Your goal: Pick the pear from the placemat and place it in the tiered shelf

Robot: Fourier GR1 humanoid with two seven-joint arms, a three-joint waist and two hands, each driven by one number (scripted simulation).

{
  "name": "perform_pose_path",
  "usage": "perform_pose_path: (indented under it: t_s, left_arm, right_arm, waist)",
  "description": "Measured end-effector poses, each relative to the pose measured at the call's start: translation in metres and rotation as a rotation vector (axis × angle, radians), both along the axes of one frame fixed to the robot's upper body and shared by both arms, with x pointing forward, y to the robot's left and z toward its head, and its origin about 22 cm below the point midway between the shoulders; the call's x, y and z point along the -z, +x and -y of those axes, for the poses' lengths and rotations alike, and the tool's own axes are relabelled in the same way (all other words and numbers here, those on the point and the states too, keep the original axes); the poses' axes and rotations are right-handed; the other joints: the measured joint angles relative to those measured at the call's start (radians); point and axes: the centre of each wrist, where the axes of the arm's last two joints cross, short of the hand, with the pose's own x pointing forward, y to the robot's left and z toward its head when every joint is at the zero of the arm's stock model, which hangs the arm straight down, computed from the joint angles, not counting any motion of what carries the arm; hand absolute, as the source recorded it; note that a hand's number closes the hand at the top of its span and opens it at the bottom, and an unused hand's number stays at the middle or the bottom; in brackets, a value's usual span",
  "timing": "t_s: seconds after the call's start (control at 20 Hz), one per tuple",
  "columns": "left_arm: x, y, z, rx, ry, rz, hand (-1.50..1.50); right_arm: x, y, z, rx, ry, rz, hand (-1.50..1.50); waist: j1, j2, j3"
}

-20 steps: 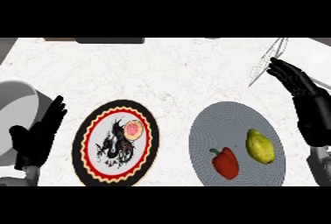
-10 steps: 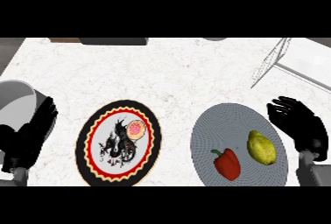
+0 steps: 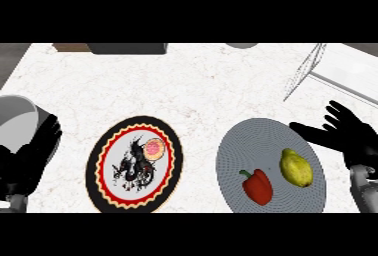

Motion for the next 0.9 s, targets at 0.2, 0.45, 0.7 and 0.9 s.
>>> perform_pose_path:
  t_s: [0.2,0.45,0.7,0.9]
  left_arm:
    - [-0.002,0.002,-0.004,0.002,-0.002,-0.002,0.00]
    - [0.000,0.001,-0.001,0.009,-0.002,-0.002,0.00]
    - [-0.001,0.003,0.001,0.017,0.000,0.007,0.00]
    - [0.001,0.008,0.003,0.012,-0.002,0.008,0.00]
  right_arm:
    - [-0.026,0.001,0.014,-0.095,-0.102,-0.161,-1.50]
    - [-0.042,0.002,0.019,-0.313,-0.139,-0.340,-1.50]
    - [-0.050,0.009,0.022,-0.532,-0.157,-0.477,-1.50]
    - [-0.050,0.017,0.029,-0.631,-0.189,-0.554,-1.50]
  waist:
    - [0.002,-0.001,0.000]
    - [0.010,0.002,0.002]
    - [0.020,0.005,0.003]
    - [0.017,0.005,0.003]
